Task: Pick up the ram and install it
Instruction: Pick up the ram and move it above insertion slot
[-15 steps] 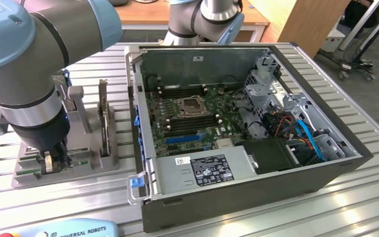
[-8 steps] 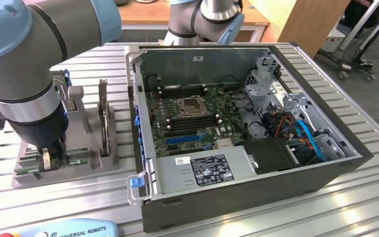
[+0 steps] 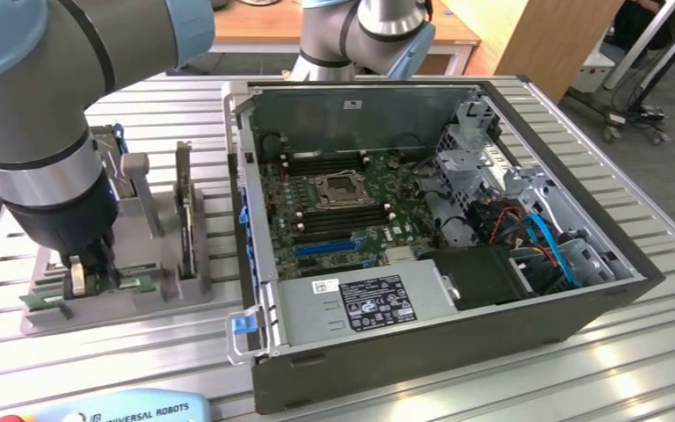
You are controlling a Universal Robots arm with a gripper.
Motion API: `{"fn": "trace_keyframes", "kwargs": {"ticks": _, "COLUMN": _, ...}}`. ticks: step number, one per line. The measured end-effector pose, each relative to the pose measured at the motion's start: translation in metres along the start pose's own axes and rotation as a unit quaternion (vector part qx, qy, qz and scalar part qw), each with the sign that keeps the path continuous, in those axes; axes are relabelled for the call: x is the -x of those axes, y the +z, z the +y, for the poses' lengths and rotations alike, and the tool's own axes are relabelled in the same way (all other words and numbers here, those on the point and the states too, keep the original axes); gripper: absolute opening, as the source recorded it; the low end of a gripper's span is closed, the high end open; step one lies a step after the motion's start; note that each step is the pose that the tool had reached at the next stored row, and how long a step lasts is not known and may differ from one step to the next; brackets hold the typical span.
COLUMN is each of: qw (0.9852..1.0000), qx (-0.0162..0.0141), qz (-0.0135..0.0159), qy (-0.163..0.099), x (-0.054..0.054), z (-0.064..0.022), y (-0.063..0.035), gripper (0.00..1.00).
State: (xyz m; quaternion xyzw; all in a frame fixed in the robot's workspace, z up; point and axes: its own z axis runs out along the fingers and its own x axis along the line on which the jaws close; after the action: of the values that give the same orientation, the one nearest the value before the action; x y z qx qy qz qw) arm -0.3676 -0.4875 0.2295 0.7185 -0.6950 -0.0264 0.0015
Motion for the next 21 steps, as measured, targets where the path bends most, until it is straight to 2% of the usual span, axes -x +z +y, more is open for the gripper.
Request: {"fn": "trace_keyframes", "kwargs": {"ticks": 21, "qw": 1.0000, "qx": -0.0001, "qz": -0.0001, "qy": 0.001, "x": 0.002, "z": 0.0017, "y": -0.0427, "gripper": 0.12}}
